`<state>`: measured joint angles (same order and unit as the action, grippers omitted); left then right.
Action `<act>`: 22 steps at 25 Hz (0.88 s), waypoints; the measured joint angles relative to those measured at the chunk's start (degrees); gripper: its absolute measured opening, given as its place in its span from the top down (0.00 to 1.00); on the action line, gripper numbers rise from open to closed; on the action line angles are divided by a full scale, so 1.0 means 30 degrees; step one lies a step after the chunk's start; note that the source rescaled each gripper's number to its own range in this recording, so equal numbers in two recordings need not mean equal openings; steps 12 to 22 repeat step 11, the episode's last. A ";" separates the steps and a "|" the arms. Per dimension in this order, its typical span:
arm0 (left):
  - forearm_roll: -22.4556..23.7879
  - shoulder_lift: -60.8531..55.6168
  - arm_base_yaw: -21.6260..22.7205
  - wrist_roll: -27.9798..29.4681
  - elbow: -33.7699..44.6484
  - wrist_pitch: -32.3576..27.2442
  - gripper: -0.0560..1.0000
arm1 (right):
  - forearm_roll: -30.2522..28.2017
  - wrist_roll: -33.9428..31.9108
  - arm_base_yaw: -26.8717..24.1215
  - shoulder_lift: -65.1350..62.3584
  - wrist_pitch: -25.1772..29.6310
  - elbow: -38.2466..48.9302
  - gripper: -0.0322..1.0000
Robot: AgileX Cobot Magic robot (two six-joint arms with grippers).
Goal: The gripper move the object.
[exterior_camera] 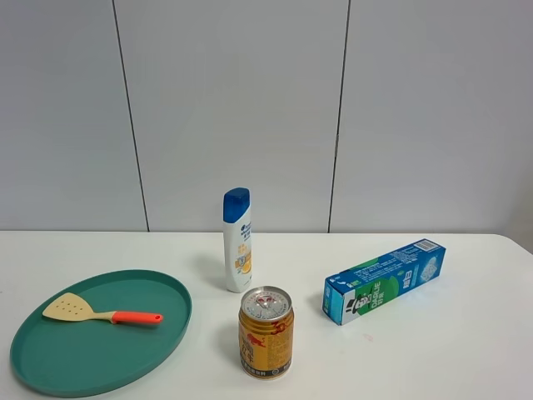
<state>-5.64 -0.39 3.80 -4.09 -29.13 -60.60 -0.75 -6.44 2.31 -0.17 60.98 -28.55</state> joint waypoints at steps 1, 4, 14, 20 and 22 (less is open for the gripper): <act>0.0000 0.0000 0.0000 0.0000 0.0000 0.0000 0.00 | 0.0000 0.0000 0.0000 0.0000 0.0000 0.0000 0.16; 0.0000 0.0000 0.0000 0.0000 0.0000 0.0000 0.00 | 0.0000 0.0000 0.0000 0.0000 0.0000 0.0005 0.17; 0.0000 0.0000 0.0000 0.0000 0.0000 0.0000 0.00 | 0.0000 0.0000 0.0000 0.0000 0.0000 0.0005 0.17; 0.0000 0.0000 0.0000 0.0000 0.0000 0.0000 0.00 | 0.0000 0.0000 0.0000 0.0000 0.0000 0.0005 0.17; 0.0000 0.0000 0.0000 0.0000 0.0000 0.0000 0.00 | 0.0000 0.0000 0.0000 0.0000 0.0000 0.0005 0.17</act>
